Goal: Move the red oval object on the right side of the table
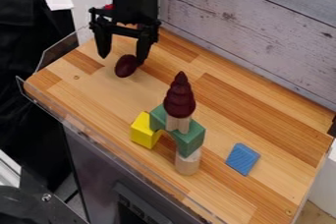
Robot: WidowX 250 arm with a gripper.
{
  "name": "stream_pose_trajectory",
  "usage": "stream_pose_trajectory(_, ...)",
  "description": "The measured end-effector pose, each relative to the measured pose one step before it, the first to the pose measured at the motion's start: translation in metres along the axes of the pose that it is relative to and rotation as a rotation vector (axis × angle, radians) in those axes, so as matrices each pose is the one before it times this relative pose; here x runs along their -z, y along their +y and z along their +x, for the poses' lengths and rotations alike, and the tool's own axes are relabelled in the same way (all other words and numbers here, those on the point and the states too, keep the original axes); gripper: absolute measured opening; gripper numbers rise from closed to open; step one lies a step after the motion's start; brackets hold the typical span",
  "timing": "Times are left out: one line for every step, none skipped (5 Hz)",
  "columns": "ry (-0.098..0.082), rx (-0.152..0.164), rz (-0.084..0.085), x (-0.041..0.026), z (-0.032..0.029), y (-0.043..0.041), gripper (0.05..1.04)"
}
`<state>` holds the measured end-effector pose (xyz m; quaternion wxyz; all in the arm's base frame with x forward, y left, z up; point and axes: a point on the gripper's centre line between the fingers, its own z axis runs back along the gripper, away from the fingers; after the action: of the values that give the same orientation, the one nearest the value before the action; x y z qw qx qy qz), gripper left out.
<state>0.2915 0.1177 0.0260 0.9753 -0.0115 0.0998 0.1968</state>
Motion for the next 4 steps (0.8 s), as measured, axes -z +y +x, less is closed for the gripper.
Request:
stream_pose_trajectory(0.0097, -0.0168, -0.0132, 0.00533, 0.00135, 0.00149, 0.999)
stream_pose_trajectory(-0.0091, -0.0111, -0.0039, -0.00166, 0.00352, 0.00310, 0.999)
stream_pose_trajectory(0.0141, -0.0145, -0.0151, 0.00733, 0.00488, 0.00229, 0.999)
stream_pose_trajectory(-0.0061, -0.0135, -0.0101, 0.00122, 0.00565, 0.00325, 0.999)
